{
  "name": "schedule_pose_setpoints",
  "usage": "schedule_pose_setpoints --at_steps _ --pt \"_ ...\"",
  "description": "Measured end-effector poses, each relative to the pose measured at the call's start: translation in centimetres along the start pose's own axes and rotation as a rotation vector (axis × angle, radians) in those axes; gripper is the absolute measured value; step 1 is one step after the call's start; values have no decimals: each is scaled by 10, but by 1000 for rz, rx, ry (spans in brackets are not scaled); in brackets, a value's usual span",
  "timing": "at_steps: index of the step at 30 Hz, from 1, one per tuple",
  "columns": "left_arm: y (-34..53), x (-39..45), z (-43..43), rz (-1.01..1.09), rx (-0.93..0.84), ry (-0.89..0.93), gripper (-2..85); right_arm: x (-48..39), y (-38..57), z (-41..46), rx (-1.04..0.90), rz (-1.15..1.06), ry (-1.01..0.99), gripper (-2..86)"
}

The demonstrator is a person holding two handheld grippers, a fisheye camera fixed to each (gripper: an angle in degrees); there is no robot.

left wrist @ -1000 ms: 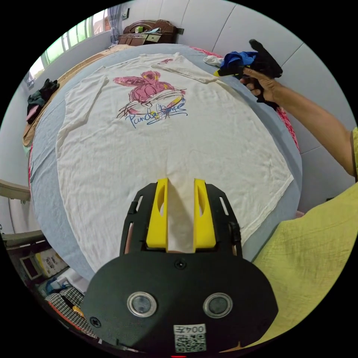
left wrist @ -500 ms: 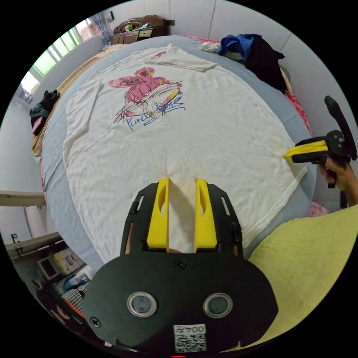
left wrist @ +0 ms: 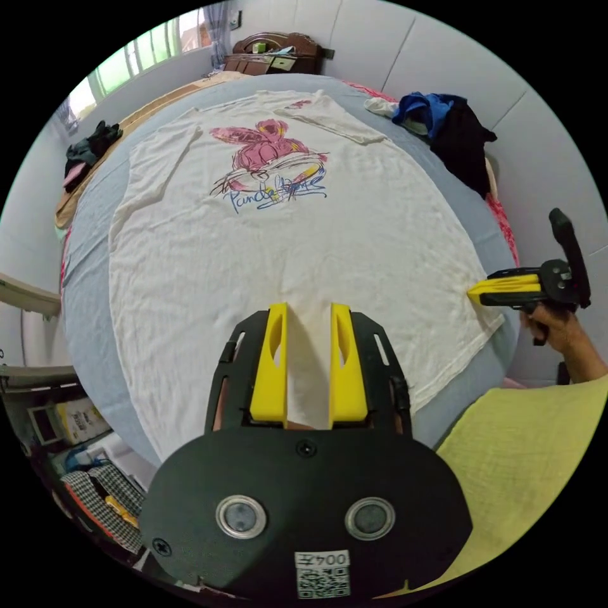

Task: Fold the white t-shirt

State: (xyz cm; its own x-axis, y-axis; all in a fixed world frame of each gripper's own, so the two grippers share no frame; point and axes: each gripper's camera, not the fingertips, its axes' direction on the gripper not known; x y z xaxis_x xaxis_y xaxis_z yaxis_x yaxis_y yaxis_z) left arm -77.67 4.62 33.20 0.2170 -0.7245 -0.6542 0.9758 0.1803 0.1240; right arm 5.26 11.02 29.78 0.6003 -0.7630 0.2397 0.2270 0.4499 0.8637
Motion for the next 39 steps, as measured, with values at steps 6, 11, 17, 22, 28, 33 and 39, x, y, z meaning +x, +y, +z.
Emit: schedule_pose_setpoints --at_steps 6,11,17,22,28,33,39 --pt "93 -49 -88 -159 198 55 103 9 8 -14 -13 -1 -134 60" --pt "191 -127 -132 -359 263 121 106 -25 29 -20 -29 -11 -75 78" --pt "260 -209 -159 -368 249 155 113 -35 52 -30 26 148 -13 56" --pt "306 -276 -161 -437 300 362 118 -33 70 -42 42 223 -31 44" --pt "338 -329 -153 -488 342 558 112 -33 99 -58 84 338 -51 47" --pt "354 -358 -143 -530 347 710 102 -43 115 -72 69 341 25 45" --pt "359 -359 -147 -475 289 731 96 -34 146 -91 78 385 2 43"
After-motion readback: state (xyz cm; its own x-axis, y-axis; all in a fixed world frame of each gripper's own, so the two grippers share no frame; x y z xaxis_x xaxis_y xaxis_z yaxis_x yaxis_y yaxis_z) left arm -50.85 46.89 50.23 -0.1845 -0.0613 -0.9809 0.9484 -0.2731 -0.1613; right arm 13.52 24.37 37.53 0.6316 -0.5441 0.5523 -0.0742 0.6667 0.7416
